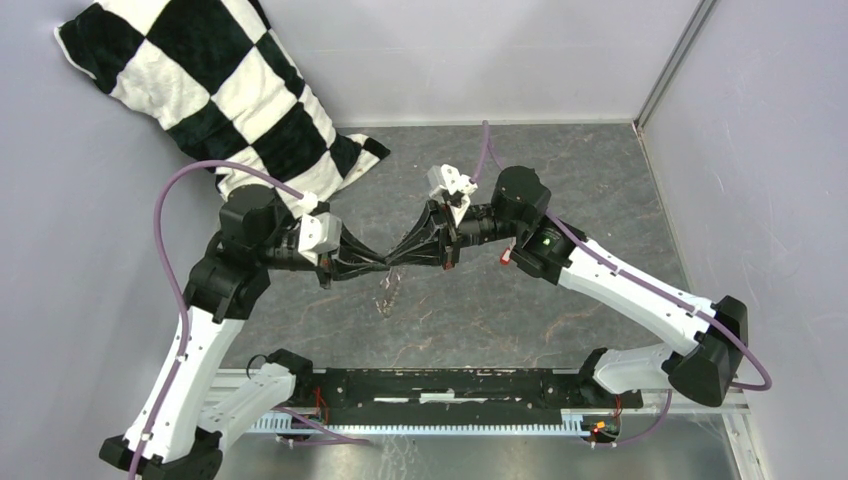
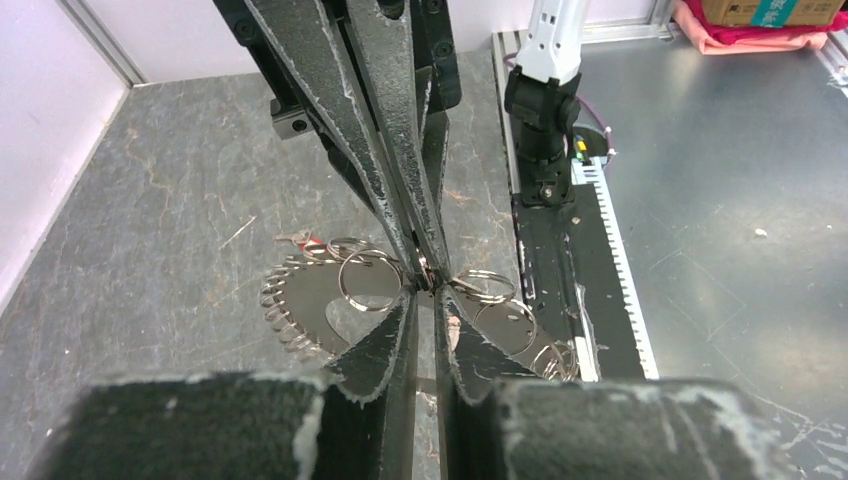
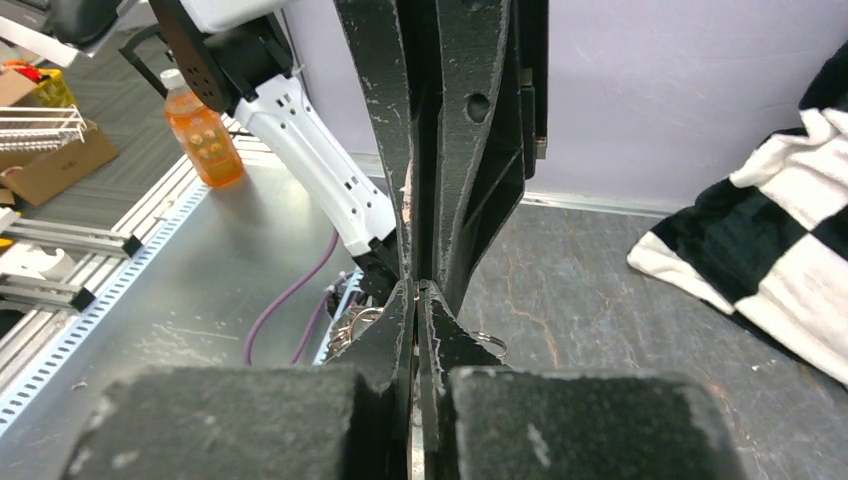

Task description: Put the keys on the keyring

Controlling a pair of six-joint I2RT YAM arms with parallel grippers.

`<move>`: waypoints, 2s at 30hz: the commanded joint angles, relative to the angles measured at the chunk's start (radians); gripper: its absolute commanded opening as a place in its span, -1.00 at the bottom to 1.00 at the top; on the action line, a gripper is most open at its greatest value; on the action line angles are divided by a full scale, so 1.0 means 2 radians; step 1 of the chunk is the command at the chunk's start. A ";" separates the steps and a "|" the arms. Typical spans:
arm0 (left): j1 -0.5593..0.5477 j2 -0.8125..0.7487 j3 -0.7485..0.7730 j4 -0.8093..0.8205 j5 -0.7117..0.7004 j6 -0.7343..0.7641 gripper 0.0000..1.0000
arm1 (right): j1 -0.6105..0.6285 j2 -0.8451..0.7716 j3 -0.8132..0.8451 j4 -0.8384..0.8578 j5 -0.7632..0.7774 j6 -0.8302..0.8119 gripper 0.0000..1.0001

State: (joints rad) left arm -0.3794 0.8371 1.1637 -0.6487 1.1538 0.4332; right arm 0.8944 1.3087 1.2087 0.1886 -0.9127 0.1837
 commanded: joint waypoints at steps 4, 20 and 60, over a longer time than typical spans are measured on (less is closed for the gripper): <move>-0.001 -0.006 -0.001 -0.001 -0.002 0.021 -0.89 | 0.003 0.000 0.021 0.108 -0.048 0.077 -0.99; -0.001 -0.001 0.037 -0.107 0.009 0.060 -0.01 | 0.005 0.001 0.046 0.011 0.006 0.001 -0.99; -0.001 -0.044 -0.033 0.064 -0.054 -0.046 -0.96 | 0.012 0.024 0.040 0.041 -0.056 0.057 -0.54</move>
State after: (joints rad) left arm -0.3820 0.7647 1.1069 -0.5907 1.0832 0.3523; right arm 0.9031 1.3609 1.2709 0.1886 -0.9657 0.2520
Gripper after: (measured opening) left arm 0.037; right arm 0.165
